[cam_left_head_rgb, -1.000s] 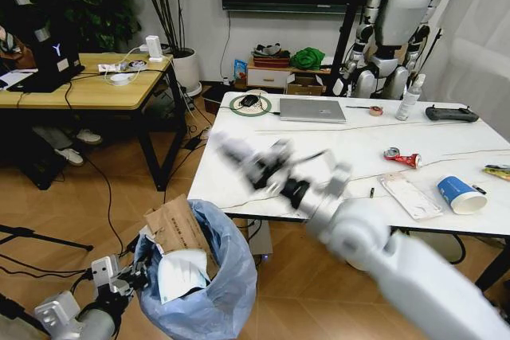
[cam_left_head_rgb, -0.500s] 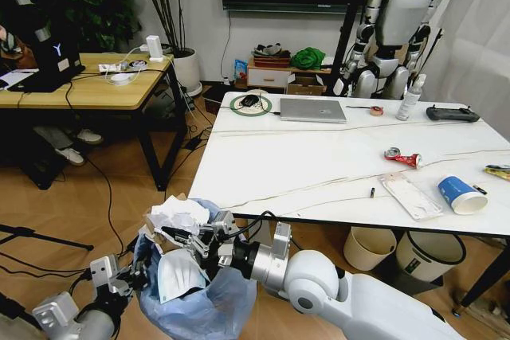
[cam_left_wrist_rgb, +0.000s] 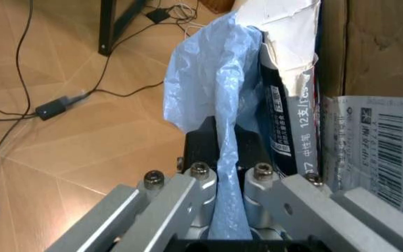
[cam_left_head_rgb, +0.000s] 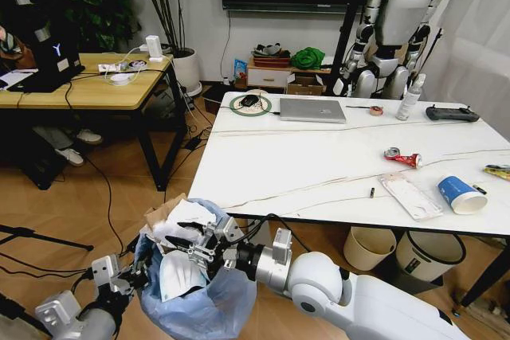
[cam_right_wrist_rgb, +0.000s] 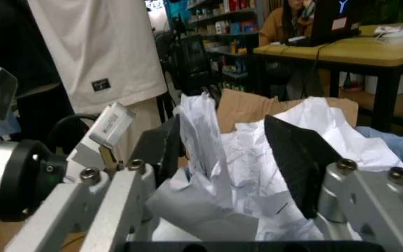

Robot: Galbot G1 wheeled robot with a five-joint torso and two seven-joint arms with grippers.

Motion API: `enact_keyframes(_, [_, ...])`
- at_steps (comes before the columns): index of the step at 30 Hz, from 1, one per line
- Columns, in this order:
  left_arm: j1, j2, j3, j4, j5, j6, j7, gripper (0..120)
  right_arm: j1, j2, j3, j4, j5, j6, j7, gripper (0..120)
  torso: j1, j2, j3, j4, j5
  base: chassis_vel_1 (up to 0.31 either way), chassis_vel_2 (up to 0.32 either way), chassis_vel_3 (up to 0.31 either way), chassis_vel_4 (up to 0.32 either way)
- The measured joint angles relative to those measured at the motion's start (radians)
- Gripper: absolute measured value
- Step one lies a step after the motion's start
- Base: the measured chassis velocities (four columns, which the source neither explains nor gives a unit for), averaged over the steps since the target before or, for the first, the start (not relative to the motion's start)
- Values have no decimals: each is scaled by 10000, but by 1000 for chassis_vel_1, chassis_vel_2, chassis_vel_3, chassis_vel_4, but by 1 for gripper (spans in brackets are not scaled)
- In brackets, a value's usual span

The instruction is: Pick up the trash bin and place the trash from the table into it.

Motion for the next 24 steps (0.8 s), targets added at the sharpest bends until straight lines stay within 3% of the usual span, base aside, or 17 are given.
enact_keyframes(8, [-49, 7, 25, 103, -8, 0, -37, 0, -149, -367, 290, 488, 1, -56, 285, 77, 0, 0, 0, -2, 0, 0, 0, 0, 0])
enact_keyframes(12, [-4, -53, 132, 150, 3, 29, -103, 0, -149, -408, 1066, 563, 39, -103, 924, 93, 0, 0, 0, 0, 0, 0, 0, 0, 0])
enact_keyframes(16, [12, -113, 227, 151, 10, 52, -135, 0, -337, -398, 2198, 528, 267, -130, 1721, 99, 0, 0, 0, 0, 0, 0, 0, 0, 0])
enact_keyframes(19, [-28, -156, 294, 141, 7, 104, -198, 0, -882, -504, 3727, 338, 353, -227, 2474, 100, 0, 0, 0, 1, 1, 0, 0, 0, 0])
enact_keyframes(21, [-40, -160, 348, 124, 16, 116, -229, 0, -1437, -614, 4839, 201, 249, -174, 2572, 100, 0, 0, 0, 0, 2, 0, 0, 0, 0])
enact_keyframes(22, [-40, -160, 348, 124, 16, 116, -229, 0, -1437, -614, 4839, 201, 249, -174, 2572, 100, 0, 0, 0, 0, 2, 0, 0, 0, 0])
enact_keyframes(24, [-40, -142, 452, 117, 62, 138, -266, 0, -2261, -829, 6187, 118, -143, -100, 2462, 100, 0, 0, 0, 2, 5, 0, 0, 0, 0])
